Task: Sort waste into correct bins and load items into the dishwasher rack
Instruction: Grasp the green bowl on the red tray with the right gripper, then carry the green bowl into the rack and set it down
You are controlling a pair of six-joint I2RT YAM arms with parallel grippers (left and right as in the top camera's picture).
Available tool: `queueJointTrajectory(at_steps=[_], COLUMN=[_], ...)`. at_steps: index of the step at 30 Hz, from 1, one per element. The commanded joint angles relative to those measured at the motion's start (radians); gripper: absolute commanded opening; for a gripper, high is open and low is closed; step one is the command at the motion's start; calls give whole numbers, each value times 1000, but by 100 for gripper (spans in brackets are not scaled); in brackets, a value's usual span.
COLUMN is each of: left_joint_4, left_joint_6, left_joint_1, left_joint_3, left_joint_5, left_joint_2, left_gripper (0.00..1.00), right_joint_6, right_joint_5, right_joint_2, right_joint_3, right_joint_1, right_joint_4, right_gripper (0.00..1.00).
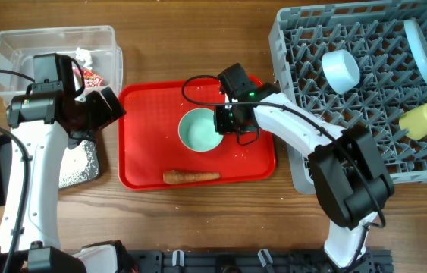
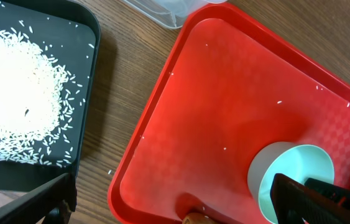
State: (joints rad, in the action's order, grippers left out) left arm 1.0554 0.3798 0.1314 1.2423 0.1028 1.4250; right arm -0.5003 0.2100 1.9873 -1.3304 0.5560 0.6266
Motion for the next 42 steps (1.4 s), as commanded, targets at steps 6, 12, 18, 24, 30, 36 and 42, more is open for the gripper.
queueJointTrajectory(at_steps=[6, 12, 18, 24, 30, 36, 42], left_joint_4=[5, 5, 5, 8, 12, 12, 12], left_joint_6=[-5, -5, -5, -5, -5, -4, -4], left_joint_1=[3, 4, 4, 3, 4, 4, 4], left_joint_3=[2, 2, 2, 2, 2, 2, 2], left_joint_5=[12, 12, 12, 12, 17, 19, 20], left_joint_2=[4, 4, 4, 4, 4, 4, 4], left_gripper=[100, 100, 100, 100, 100, 100, 100], right_joint_6=[18, 204, 219, 75, 81, 51, 24], right_joint_5=[14, -212, -833, -1452, -1512, -1511, -1415], right_joint_2=[-51, -401, -592, -555, -399, -307, -274], right_joint_3=[2, 2, 3, 8, 21, 60, 103], right_joint_1=[-40, -169, -328, -535, -652, -655, -651], right_joint_4=[-28, 42, 157, 154, 145, 129, 116], right_gripper=[4, 4, 4, 4, 4, 4, 4])
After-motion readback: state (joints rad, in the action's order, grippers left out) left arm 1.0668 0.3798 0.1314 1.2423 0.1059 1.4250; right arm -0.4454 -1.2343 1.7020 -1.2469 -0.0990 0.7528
